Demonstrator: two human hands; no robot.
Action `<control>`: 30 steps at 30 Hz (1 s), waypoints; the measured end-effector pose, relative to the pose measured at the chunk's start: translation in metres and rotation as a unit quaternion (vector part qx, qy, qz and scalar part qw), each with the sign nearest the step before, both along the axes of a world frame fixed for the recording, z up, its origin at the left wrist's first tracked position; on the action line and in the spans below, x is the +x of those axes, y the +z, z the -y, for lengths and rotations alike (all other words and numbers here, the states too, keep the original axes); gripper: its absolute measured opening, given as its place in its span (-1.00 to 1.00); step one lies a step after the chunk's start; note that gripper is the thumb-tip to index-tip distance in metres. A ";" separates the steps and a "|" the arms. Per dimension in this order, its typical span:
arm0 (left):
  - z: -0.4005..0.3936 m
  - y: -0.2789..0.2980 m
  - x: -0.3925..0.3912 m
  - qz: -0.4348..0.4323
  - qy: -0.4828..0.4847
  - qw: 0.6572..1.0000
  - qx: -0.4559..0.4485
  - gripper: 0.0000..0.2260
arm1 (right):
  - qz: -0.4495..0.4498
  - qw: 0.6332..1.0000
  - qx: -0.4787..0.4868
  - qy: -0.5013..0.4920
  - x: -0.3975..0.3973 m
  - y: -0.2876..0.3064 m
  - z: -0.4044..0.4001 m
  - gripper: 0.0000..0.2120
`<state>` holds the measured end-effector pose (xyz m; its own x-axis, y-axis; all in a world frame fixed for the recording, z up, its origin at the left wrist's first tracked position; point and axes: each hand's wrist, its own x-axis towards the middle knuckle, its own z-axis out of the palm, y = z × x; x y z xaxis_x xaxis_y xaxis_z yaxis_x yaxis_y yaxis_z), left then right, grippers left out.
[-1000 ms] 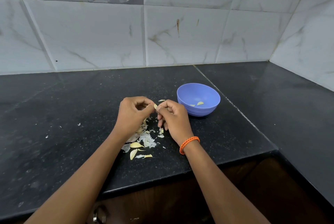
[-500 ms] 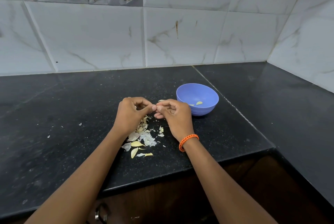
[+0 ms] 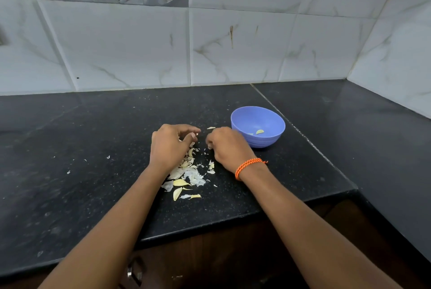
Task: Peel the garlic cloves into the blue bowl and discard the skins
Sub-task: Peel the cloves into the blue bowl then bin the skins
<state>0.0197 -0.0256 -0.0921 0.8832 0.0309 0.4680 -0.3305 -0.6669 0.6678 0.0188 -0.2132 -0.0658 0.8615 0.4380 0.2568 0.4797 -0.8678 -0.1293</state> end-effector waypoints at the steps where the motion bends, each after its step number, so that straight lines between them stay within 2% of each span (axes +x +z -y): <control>1: 0.001 0.001 0.000 -0.001 -0.003 1.000 -0.002 -0.87 | -0.007 1.000 0.001 -0.005 0.001 0.002 0.000 -0.80; 4: 0.001 0.002 0.000 0.000 0.000 1.000 0.000 -0.88 | 0.010 0.999 0.043 0.001 0.008 0.023 0.001 -0.82; 8: 0.002 -0.002 0.003 -0.011 0.012 1.000 -0.016 -0.88 | 0.119 0.983 0.142 -0.017 0.008 0.036 0.002 -0.86; 12: 0.004 -0.002 0.005 -0.013 -0.006 1.000 -0.013 -0.87 | 0.013 0.999 0.035 -0.004 -0.012 -0.005 -0.006 -0.85; 17: 0.004 -0.004 0.004 -0.019 -0.024 1.000 -0.002 -0.89 | 0.011 0.998 0.056 0.008 0.004 0.012 -0.001 -0.88; 20: 0.006 -0.001 0.002 -0.021 -0.056 0.998 -0.037 -0.90 | 0.049 0.986 0.161 -0.003 0.010 0.022 0.003 -0.86; 24: 0.009 0.007 -0.005 -0.019 -0.126 0.985 -0.120 -0.92 | 0.055 0.941 0.334 -0.030 0.003 0.011 0.005 -0.85; 30: 0.011 0.006 -0.005 -0.001 -0.098 0.990 -0.097 -0.97 | 0.024 0.893 0.450 -0.023 -0.006 -0.015 0.004 -0.84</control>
<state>0.0142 -0.0363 -0.0860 0.8823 -0.0530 0.4677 -0.4394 -0.4488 0.7781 0.0126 -0.2175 -0.0808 0.8521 0.0008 0.5233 0.4697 -0.4420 -0.7642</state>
